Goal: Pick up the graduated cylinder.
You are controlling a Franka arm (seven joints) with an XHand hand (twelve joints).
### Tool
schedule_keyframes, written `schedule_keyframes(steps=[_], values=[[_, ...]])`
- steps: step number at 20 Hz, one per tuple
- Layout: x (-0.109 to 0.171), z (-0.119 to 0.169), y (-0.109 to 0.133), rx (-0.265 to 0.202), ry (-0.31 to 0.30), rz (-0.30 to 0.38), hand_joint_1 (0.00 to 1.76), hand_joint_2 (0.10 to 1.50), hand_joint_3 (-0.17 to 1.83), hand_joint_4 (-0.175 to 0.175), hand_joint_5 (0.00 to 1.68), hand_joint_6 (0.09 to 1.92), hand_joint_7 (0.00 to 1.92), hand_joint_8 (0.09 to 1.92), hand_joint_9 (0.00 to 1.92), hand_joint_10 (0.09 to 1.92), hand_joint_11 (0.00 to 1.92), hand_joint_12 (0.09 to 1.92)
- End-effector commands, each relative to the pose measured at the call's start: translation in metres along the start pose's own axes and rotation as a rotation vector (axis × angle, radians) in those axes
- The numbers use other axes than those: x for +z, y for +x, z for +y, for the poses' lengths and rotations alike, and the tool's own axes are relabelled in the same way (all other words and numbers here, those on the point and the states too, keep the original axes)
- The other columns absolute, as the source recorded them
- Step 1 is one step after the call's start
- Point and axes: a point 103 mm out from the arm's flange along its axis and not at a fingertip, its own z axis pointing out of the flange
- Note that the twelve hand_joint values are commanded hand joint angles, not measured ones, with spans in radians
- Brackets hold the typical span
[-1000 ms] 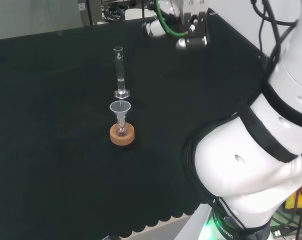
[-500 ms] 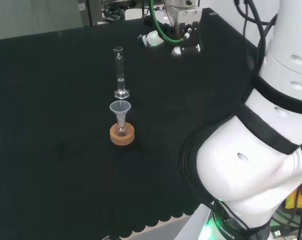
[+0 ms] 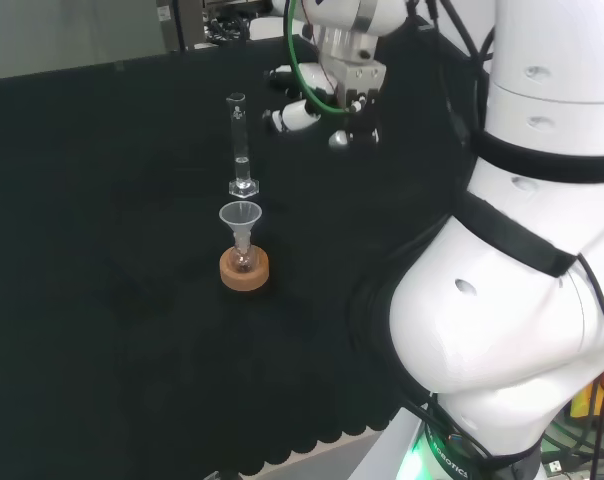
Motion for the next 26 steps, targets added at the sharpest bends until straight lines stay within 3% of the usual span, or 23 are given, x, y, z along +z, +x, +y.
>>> schedule_keyframes(steps=[1,9,12,17,26], values=[[0.027,0.026,-0.008,-0.086,-0.053,0.108,0.62,0.89,0.31,-0.012,0.22,0.09,0.16,0.6,0.38,0.62,0.23,1.34],[0.05,0.034,-0.016,-0.144,-0.09,0.208,0.78,0.75,0.47,-0.031,0.32,0.09,0.31,0.61,0.54,0.57,0.34,1.31],[0.058,0.037,-0.018,-0.176,-0.105,0.278,0.79,0.72,0.51,-0.033,0.37,0.09,0.36,0.62,0.59,0.56,0.37,1.3],[0.066,0.042,-0.016,-0.245,-0.114,0.355,0.78,0.7,0.52,-0.034,0.39,0.09,0.34,0.61,0.58,0.55,0.38,1.3],[0.073,0.052,0.0,-0.313,-0.152,0.46,0.83,0.69,0.53,-0.038,0.43,0.09,0.38,0.62,0.6,0.55,0.38,1.3]])
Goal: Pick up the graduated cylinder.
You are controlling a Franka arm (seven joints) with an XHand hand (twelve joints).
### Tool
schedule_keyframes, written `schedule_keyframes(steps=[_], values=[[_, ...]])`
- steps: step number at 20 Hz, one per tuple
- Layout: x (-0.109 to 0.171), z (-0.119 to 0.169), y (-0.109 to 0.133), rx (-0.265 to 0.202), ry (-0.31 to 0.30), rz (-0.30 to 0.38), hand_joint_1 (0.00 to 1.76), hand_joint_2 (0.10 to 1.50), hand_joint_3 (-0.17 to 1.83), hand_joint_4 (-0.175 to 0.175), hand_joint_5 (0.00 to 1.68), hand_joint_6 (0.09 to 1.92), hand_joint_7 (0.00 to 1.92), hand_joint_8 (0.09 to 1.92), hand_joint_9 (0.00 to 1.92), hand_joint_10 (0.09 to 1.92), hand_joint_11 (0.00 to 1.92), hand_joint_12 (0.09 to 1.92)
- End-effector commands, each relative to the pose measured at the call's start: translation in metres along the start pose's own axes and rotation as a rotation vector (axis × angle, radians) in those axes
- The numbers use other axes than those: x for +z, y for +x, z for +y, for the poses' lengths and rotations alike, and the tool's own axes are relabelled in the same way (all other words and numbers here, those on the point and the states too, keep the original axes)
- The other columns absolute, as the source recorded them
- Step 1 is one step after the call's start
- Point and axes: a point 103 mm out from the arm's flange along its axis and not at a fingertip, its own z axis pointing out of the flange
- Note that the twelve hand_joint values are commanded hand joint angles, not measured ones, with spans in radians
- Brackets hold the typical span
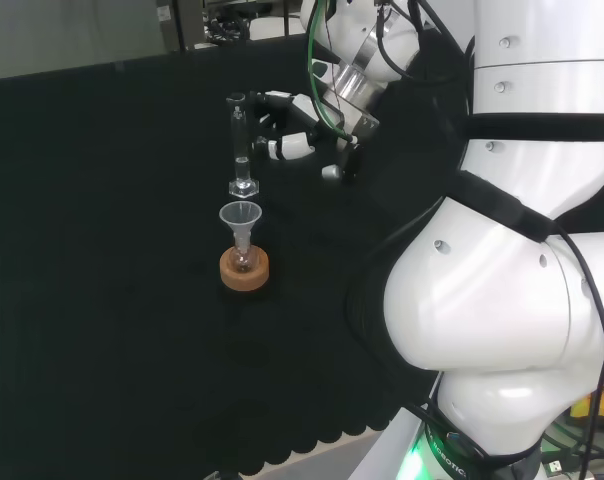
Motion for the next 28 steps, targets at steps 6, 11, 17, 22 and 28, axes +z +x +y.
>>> schedule_keyframes(steps=[6,11,17,22,28], values=[[0.018,0.011,0.006,-0.056,-0.014,0.099,0.83,0.69,0.53,-0.038,0.44,0.09,0.38,0.62,0.6,0.55,0.38,1.3],[0.025,0.016,0.009,-0.066,-0.015,0.134,0.84,0.69,0.54,-0.037,0.46,0.09,0.39,0.62,0.61,0.55,0.39,1.3],[0.035,0.019,0.007,-0.058,-0.035,0.166,0.85,0.69,0.54,-0.037,0.47,0.09,0.39,0.62,0.61,0.54,0.39,1.3],[0.043,0.02,0.004,-0.065,-0.047,0.21,0.86,0.69,0.55,-0.033,0.5,0.09,0.41,0.62,0.62,0.54,0.4,1.3],[0.052,0.022,0.002,-0.064,-0.059,0.246,0.87,0.69,0.56,-0.032,0.52,0.09,0.42,0.62,0.63,0.54,0.42,1.29]])
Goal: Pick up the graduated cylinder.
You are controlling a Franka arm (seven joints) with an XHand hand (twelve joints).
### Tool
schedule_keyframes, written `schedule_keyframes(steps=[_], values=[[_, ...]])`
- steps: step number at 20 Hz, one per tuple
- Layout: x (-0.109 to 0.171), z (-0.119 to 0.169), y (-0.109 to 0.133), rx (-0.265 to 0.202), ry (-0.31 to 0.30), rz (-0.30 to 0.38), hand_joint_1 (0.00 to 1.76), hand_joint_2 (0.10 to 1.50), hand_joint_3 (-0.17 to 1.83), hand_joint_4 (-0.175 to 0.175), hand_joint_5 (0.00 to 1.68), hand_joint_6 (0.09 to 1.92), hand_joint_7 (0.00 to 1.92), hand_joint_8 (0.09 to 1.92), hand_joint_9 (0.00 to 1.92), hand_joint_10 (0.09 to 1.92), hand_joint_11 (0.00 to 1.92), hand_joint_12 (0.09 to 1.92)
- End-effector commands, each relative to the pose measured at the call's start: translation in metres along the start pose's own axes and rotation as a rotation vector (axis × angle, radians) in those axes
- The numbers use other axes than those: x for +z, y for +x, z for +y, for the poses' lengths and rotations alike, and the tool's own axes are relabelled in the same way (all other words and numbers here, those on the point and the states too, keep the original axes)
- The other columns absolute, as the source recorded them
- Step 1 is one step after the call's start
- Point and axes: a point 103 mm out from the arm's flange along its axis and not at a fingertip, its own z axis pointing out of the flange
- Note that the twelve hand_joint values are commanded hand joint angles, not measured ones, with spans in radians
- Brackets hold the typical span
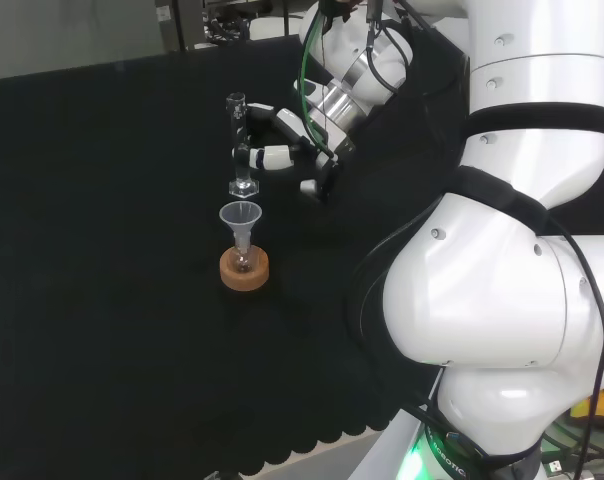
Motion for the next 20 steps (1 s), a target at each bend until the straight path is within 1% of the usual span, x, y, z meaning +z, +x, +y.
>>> schedule_keyframes(steps=[1,3,6,8,12,20], values=[[0.0079,0.0021,-0.0032,-0.003,-0.018,0.04,0.87,0.69,0.56,-0.032,0.52,0.09,0.42,0.61,0.63,0.54,0.42,1.29],[0.0098,0.0027,-0.0047,-0.001,-0.023,0.049,0.88,0.7,0.56,-0.033,0.53,0.09,0.43,0.61,0.64,0.53,0.43,1.28],[0.0109,0.0036,-0.0057,-0.001,-0.027,0.053,0.9,0.7,0.57,-0.042,0.54,0.09,0.44,0.61,0.69,0.51,0.57,1.2],[0.0116,0.0035,-0.0061,0.0,-0.039,0.065,0.91,0.71,0.58,-0.045,0.55,0.09,0.44,0.61,0.72,0.5,0.63,1.16],[0.012,0.0044,-0.0051,-0.011,-0.053,0.069,0.93,0.72,0.58,-0.046,0.59,0.09,0.46,0.61,0.74,0.48,0.66,1.14],[0.012,0.0077,-0.0043,-0.022,-0.053,0.069,0.94,0.73,0.59,-0.044,0.65,0.12,0.49,0.61,0.77,0.46,0.69,1.12]])
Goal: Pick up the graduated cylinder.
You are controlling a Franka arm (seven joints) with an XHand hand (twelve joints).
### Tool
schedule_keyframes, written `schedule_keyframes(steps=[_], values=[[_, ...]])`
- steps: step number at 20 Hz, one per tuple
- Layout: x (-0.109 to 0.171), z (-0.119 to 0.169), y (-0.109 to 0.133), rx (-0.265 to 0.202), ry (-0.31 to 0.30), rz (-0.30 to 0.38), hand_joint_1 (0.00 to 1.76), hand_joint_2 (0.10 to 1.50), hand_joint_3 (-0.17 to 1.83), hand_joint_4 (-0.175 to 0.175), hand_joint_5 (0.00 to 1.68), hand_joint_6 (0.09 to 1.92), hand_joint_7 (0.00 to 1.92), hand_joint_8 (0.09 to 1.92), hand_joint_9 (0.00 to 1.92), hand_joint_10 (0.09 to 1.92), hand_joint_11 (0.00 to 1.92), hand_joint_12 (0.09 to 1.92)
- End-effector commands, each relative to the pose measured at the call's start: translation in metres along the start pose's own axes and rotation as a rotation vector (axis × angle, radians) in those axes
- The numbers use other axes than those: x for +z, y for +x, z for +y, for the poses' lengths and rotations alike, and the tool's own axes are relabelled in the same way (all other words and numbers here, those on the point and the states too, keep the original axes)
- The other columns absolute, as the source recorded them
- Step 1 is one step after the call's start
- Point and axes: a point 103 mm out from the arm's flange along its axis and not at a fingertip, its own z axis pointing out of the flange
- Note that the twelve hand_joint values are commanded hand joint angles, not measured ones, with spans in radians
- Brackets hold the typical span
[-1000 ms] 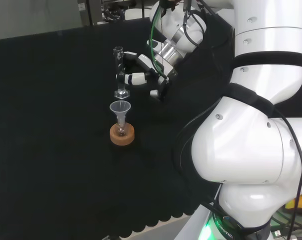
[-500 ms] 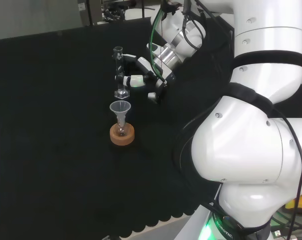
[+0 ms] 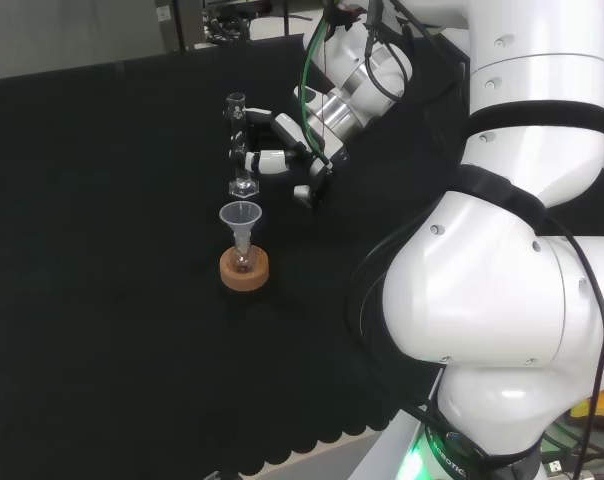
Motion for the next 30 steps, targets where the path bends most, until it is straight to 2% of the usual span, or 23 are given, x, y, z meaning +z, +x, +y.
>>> schedule_keyframes(steps=[1,7,14,30], values=[[0.0005,0.0012,0.0004,-0.006,-0.001,-0.003,0.94,0.73,0.59,-0.043,0.65,0.12,0.49,0.61,0.77,0.46,0.69,1.12],[-0.0007,0.0032,0.0043,-0.009,-0.015,-0.02,0.95,0.75,0.58,-0.034,0.72,0.19,0.53,0.6,0.82,0.43,0.71,1.11],[0.0021,0.005,0.0047,-0.011,-0.019,-0.025,0.97,0.78,0.57,-0.012,0.77,0.38,0.63,0.56,0.92,0.35,0.76,1.09],[0.0054,0.0056,0.0051,-0.009,-0.024,-0.009,0.98,0.8,0.57,-0.003,0.78,0.5,0.69,0.56,1.02,0.31,0.86,1.04]])
